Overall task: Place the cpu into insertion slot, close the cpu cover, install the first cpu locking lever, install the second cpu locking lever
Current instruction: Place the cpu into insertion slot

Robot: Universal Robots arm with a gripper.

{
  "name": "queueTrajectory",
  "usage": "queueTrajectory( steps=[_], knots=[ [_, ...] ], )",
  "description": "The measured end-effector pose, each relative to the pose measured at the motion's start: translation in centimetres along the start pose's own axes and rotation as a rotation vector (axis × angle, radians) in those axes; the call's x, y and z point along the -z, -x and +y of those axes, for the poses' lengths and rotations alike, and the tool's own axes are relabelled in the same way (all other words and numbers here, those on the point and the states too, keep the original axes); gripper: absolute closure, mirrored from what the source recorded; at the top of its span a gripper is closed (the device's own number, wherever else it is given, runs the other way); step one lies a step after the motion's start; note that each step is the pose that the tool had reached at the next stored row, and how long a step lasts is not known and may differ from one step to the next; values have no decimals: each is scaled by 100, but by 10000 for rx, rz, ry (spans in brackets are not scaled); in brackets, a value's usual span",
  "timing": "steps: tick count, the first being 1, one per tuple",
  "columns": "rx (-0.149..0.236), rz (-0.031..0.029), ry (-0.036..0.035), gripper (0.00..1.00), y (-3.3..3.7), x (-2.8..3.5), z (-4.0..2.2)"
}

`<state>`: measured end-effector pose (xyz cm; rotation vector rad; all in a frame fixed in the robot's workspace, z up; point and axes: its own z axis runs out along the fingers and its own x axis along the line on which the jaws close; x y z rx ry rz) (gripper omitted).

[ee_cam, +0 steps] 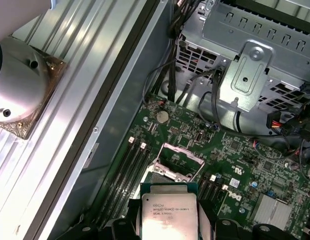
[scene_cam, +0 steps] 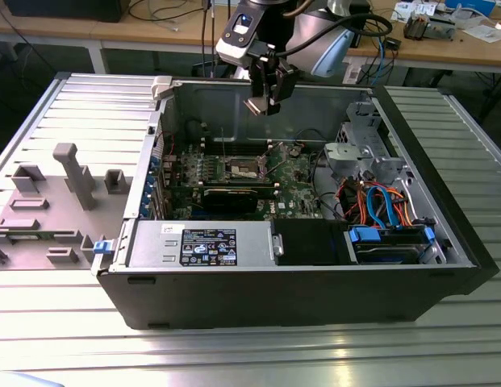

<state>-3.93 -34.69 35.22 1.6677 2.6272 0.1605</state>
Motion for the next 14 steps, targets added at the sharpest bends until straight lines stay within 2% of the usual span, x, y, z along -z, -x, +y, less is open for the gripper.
queueTrajectory(
  steps=[5,14],
  knots=[
    [-670,-66,19,45,0,-5,-1],
    [-1122,-111,32,45,0,-10,-1]
  ],
)
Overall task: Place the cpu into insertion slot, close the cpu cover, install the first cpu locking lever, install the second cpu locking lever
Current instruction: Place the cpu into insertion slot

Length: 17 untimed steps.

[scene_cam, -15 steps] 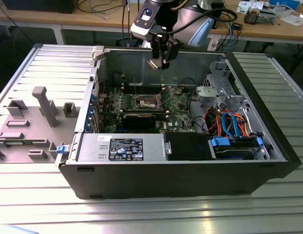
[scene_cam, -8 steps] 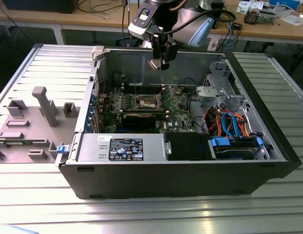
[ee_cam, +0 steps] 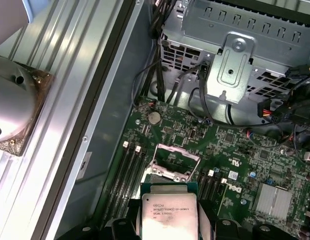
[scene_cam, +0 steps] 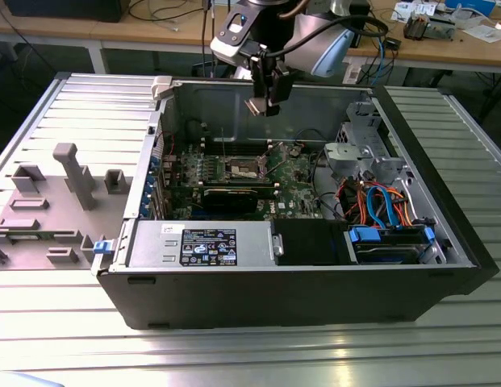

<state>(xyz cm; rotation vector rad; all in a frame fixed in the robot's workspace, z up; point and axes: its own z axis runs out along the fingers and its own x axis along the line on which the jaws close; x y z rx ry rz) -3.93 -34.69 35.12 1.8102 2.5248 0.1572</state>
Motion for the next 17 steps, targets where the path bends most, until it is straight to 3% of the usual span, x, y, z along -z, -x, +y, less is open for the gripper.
queueTrajectory(
  steps=[13,17],
  knots=[
    [-358,-35,12,45,-5,-9,-12],
    [-873,-87,25,45,-3,-55,-19]
  ],
)
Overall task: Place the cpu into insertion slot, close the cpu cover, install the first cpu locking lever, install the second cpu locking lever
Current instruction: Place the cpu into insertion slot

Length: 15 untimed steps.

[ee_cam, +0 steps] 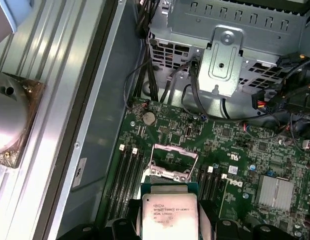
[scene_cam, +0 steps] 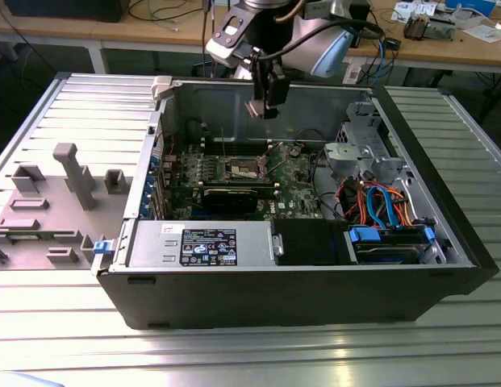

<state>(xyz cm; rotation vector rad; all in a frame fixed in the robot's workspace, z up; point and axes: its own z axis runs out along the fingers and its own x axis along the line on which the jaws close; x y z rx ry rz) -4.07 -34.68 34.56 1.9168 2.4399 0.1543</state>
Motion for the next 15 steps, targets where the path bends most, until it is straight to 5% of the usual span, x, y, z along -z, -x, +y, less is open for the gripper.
queueTrajectory(
  steps=[15],
  knots=[
    [-646,-49,22,45,-7,-39,-37]
  ],
)
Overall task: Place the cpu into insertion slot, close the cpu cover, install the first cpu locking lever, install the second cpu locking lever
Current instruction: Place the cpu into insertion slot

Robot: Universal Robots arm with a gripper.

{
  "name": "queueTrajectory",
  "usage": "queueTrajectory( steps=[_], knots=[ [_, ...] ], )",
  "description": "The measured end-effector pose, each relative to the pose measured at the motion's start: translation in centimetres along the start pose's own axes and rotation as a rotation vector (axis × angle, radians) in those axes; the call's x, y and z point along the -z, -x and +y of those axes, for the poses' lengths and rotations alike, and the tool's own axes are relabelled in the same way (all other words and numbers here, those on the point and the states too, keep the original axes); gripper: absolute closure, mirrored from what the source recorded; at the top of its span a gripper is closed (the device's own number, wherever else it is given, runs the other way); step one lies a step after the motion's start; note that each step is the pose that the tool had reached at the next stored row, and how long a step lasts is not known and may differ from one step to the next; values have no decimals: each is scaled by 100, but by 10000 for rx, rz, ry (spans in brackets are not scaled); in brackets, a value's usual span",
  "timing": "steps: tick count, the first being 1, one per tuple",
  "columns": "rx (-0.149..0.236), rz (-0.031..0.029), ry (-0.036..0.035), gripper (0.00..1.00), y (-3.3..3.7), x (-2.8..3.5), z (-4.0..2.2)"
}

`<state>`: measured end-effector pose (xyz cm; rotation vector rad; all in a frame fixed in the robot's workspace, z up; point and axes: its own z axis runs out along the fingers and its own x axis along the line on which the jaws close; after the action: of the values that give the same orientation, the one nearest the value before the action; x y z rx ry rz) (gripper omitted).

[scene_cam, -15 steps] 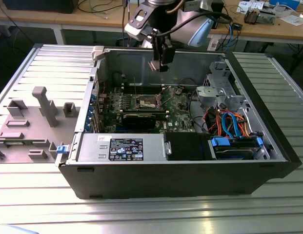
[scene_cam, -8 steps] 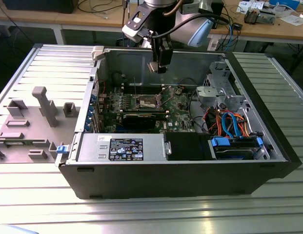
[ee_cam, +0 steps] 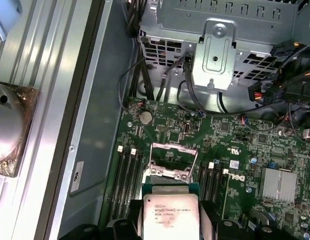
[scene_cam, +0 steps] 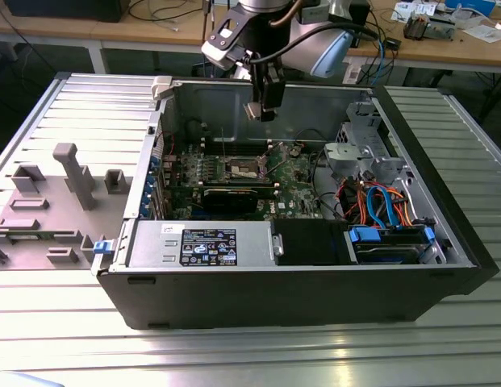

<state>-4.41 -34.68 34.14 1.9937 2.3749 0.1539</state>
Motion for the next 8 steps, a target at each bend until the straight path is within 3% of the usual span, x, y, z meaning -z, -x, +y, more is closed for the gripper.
queueTrajectory(
  steps=[8],
  knots=[
    [-535,-56,16,45,0,-23,-13]
  ],
)
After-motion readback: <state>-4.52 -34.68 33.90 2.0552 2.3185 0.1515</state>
